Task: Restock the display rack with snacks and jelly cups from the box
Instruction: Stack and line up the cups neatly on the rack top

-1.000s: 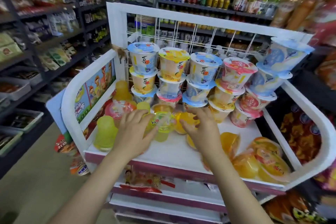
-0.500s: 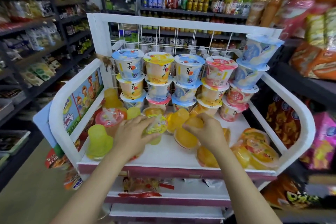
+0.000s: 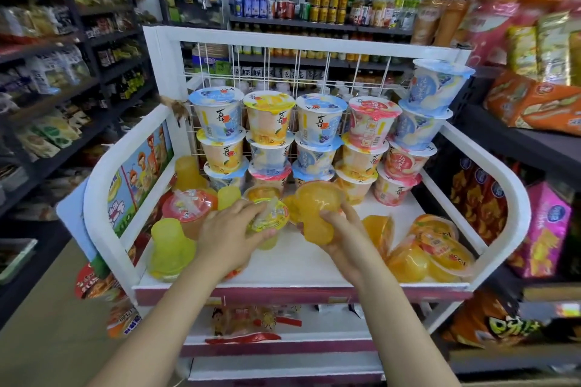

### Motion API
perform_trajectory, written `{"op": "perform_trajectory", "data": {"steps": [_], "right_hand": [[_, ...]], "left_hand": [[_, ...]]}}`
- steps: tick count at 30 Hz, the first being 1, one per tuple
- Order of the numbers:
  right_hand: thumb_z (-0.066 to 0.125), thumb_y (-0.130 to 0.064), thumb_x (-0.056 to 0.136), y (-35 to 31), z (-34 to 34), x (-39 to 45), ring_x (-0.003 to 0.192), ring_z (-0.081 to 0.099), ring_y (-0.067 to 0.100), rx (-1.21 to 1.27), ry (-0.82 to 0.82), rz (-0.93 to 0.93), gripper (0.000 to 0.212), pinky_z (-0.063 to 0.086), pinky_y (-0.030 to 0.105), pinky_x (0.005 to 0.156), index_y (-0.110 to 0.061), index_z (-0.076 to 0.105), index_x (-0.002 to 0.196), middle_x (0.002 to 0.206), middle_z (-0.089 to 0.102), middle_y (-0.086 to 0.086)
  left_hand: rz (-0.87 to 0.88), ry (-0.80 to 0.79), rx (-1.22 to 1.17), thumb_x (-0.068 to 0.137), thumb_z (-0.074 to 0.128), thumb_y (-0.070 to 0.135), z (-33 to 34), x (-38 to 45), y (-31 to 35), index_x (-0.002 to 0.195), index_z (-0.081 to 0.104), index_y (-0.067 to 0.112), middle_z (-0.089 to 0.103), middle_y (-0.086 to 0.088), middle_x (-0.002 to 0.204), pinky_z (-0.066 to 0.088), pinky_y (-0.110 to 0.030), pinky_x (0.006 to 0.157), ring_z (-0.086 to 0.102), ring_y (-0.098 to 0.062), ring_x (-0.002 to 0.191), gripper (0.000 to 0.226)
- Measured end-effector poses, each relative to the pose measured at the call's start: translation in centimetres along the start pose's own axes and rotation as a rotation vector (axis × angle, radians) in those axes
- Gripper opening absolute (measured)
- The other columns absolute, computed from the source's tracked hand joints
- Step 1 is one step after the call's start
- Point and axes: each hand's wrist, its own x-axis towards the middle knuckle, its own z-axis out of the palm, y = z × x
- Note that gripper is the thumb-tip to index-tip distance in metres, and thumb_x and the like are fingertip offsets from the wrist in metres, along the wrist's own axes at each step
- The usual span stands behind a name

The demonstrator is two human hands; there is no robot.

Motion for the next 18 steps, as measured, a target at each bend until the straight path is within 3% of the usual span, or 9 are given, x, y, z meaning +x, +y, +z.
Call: {"op": "perform_trajectory", "data": {"steps": [2,5,8,11,14,18], "right_hand": [[0.068,-0.003,0.089,0.6,-0.1,-0.4,0.106,0.067,0.045,-0.063,-0.051,0.004,0.074,0.052,0.055,0.096,-0.042,0.035,0.144,0.137,0.056,0.016],[0.073,-0.004,0.086,1.4,0.0,-0.7,0.107,0.066,0.045,-0.169,-0.06,-0.029,0.068,0.049,0.059,0.099,-0.046,0.046,0.132,0.124,0.065,0.023],[0.09,-0.035,0.067,1.9,0.2,-0.6,0.111,0.064,0.04,-0.301,0.041,-0.068,0.068,0.05,0.06,0.097,-0.053,0.052,0.12,0.122,0.065,0.02],[0.088,-0.062,0.053,2.3,0.3,-0.8,0.114,0.062,0.03,-0.369,0.09,-0.112,0.071,0.053,0.042,0.084,-0.048,0.052,0.113,0.123,0.065,0.01],[0.086,-0.041,0.071,3.1,0.0,-0.8,0.1,0.056,0.018,-0.441,0.149,-0.213,0.048,0.046,0.028,0.078,-0.029,0.052,0.103,0.111,0.059,0.002],[0.085,-0.027,0.076,3.9,-0.3,-0.9,0.091,0.051,0.013,-0.59,0.138,-0.304,0.041,0.044,0.029,0.081,-0.023,0.051,0.097,0.095,0.052,-0.009]], "left_hand": [[0.003,-0.003,-0.012,0.09,0.045,0.069,-0.1,0.0,0.0,0.146,0.041,0.042,0.045,0.015,0.145,0.034,-0.036,0.101,0.049,-0.012,0.128,0.062],[0.005,-0.008,-0.023,0.09,0.045,0.069,-0.1,0.0,0.0,0.146,0.041,0.041,0.045,0.015,0.145,0.035,-0.037,0.101,0.049,-0.012,0.128,0.062],[0.01,-0.007,-0.017,0.09,0.045,0.069,-0.2,0.0,0.0,0.145,0.041,0.041,0.045,0.014,0.145,0.036,-0.037,0.1,0.05,-0.013,0.128,0.062],[0.014,-0.014,-0.001,0.09,0.043,0.07,-0.2,0.0,-0.1,0.146,0.04,0.04,0.044,0.014,0.146,0.036,-0.036,0.099,0.049,-0.013,0.129,0.063],[0.025,-0.015,0.01,0.091,0.043,0.069,-0.2,0.0,0.0,0.146,0.04,0.039,0.045,0.013,0.146,0.036,-0.036,0.097,0.05,-0.014,0.128,0.063],[0.028,-0.028,0.026,0.091,0.041,0.07,-0.2,-0.1,0.0,0.147,0.039,0.039,0.044,0.012,0.146,0.036,-0.037,0.098,0.05,-0.014,0.127,0.064]]}}
